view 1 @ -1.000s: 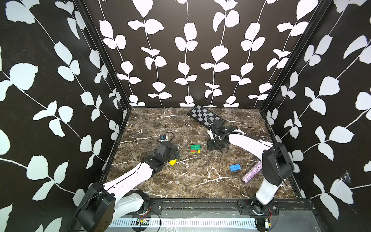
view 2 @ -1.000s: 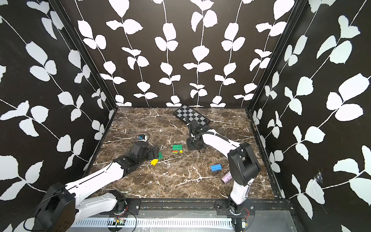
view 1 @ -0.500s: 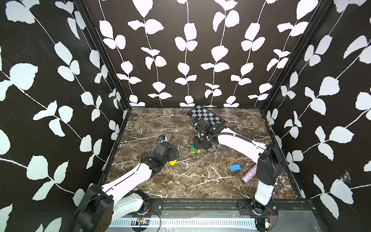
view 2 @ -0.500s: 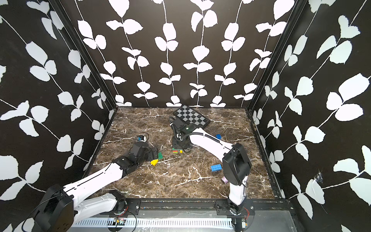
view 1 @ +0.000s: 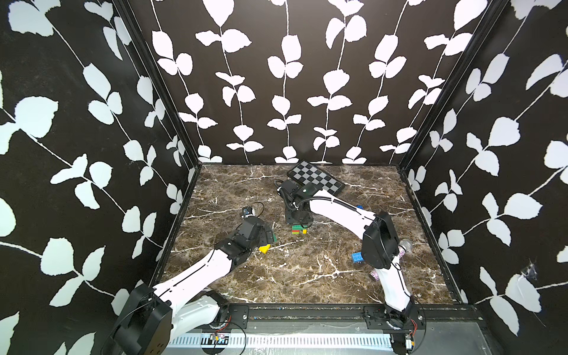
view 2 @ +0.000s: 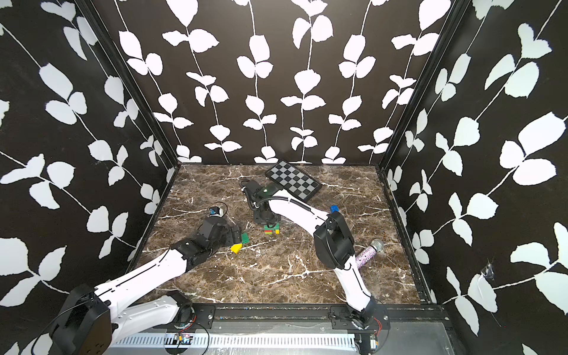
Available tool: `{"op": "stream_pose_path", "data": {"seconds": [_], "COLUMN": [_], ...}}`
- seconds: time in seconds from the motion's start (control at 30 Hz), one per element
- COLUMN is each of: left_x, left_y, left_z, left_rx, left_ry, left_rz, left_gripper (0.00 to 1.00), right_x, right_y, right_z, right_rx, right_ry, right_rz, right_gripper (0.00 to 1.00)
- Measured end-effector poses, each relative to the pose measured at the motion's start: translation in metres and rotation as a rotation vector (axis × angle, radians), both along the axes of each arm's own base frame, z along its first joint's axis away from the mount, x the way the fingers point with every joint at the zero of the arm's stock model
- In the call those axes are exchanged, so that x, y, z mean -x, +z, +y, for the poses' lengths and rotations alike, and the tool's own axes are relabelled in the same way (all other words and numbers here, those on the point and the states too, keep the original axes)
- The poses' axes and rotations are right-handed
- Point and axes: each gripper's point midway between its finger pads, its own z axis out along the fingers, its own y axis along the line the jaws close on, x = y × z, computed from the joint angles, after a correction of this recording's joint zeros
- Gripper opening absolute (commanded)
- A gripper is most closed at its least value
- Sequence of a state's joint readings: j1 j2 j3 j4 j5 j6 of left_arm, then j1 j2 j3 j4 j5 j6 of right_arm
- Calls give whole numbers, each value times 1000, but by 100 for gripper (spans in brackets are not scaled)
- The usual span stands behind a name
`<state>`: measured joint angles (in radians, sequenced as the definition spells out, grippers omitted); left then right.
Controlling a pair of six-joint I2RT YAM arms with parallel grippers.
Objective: Assemble the letter h with lego
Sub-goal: Assemble the lego brick with the lego brick.
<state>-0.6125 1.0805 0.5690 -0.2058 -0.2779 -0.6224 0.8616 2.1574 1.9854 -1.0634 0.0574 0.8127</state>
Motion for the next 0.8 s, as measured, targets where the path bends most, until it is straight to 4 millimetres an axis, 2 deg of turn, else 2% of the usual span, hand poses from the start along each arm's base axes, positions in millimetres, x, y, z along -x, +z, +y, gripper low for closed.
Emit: {"op": "stream_pose_path", "data": {"seconds": [0.23, 0.57, 0.8], "left_x": [2, 4, 5], "left_y": [-1, 13, 13], "left_z": [5, 19, 24], "left_rx": [-17, -32, -42], "left_ry": [18, 71, 88], "left_rz": [8, -38, -38], "left_gripper": [99, 99, 99], "right_x": [0, 5, 4], "right_y": [-3, -17, -21], "right_z": [2, -1, 0], "right_rx": [65, 125, 135], "right_ry": [9, 17, 18], "right_rz": [-2, 28, 37], "right_gripper": [0, 0, 0]}}
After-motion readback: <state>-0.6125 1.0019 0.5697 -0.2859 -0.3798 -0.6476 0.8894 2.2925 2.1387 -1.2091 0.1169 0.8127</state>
